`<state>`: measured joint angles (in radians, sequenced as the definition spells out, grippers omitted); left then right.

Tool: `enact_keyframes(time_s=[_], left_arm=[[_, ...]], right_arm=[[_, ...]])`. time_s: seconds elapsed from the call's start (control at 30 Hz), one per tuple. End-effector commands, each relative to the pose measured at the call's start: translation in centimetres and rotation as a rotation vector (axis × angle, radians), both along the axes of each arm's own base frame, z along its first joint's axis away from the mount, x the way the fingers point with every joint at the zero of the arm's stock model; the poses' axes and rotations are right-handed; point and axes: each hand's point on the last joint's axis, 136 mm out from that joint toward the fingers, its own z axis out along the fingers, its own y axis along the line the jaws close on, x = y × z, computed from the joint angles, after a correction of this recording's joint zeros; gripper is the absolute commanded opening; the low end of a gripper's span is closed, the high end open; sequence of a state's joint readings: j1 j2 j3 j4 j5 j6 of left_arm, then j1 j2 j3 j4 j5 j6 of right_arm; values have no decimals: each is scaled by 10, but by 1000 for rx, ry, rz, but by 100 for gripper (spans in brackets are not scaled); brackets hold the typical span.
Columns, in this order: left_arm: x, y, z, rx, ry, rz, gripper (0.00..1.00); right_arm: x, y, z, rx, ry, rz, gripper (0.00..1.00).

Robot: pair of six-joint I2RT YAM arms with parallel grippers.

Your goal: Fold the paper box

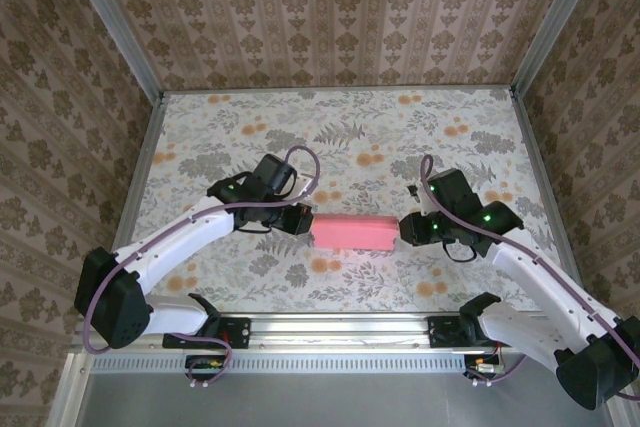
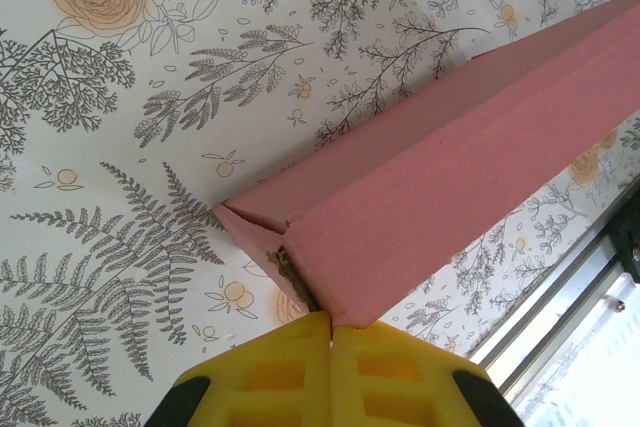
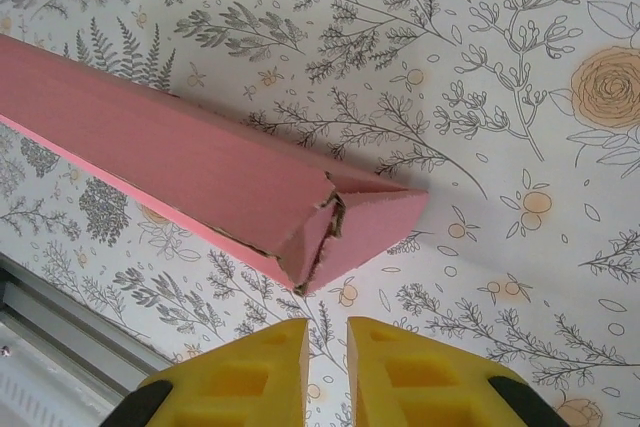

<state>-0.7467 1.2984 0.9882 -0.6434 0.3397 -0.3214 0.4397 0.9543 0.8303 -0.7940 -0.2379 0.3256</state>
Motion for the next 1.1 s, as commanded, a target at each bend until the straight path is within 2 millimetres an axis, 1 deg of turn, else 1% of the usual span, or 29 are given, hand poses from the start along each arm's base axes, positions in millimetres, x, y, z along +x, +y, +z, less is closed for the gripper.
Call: enact_keyframes(time_s=[0.0,0.1,0.23,0.3,0.43,0.7,0.87,0.97,1.07], left_arm=[[-9,9,-13,60,40,0,0],[-9,8,-12,57,39,-2,0],[-10,6,-11,50,37,-5,0],[-10,5,-12,52,40,-5,0],[-11,4,-10,51,36,-6,1],[-10,-2,0,13,25,-3,1],[-10,-2,1,12,24,-4,3],[-11,-1,3,9,18,-5,4],[-12,0,1,15,21,-6,4]], right_arm=[[6,4,27,36,-59,-8,19],[13,9,38,60,-86,-3,18],[24,20,43,103,-101,9,17],[27,26,39,119,-91,18,16],[29,30,30,126,-67,23,14],[22,19,5,70,-23,2,13],[21,15,1,49,-21,-6,12],[21,19,7,72,-34,1,12],[24,24,21,108,-60,14,11]])
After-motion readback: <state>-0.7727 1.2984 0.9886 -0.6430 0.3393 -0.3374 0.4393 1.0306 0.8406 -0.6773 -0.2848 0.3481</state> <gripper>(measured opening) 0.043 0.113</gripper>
